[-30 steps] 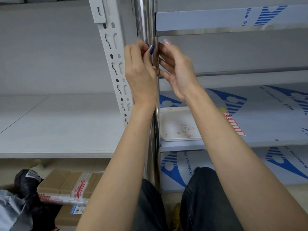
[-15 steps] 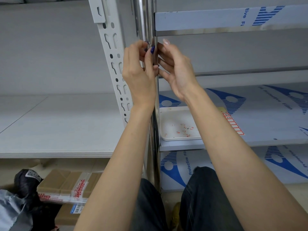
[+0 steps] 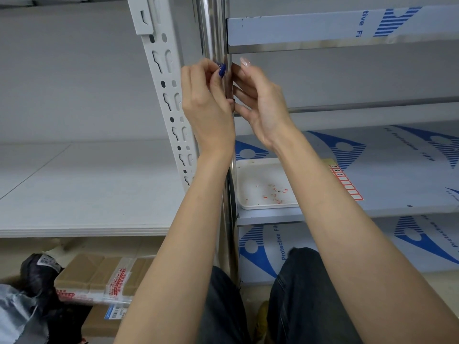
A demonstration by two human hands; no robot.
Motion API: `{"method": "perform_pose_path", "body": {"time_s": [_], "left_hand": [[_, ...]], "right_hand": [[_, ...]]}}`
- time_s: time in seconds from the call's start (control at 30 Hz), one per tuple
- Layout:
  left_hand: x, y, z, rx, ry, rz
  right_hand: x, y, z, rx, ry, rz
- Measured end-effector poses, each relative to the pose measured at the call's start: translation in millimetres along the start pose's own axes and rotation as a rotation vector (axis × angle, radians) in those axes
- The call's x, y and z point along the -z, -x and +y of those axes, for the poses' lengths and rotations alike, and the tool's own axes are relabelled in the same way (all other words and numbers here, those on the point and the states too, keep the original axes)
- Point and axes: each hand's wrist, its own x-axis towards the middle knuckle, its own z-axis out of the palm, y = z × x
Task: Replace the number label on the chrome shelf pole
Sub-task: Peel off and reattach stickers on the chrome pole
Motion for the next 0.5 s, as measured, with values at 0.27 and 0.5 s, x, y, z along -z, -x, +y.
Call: {"method": "perform_pose_path", "body": {"time_s": [0.27, 0.5], "left_hand": [[3.1, 2.5, -1.4, -0.037, 0.04, -0.053], [7.7, 5.3, -7.5, -0.014, 0.075, -0.062]], "right_hand": [[0.2, 0.9, -0.6, 0.0, -0.004, -0.021], [2.8, -3.1, 3.2, 0.0, 0.002, -0.009]]}}
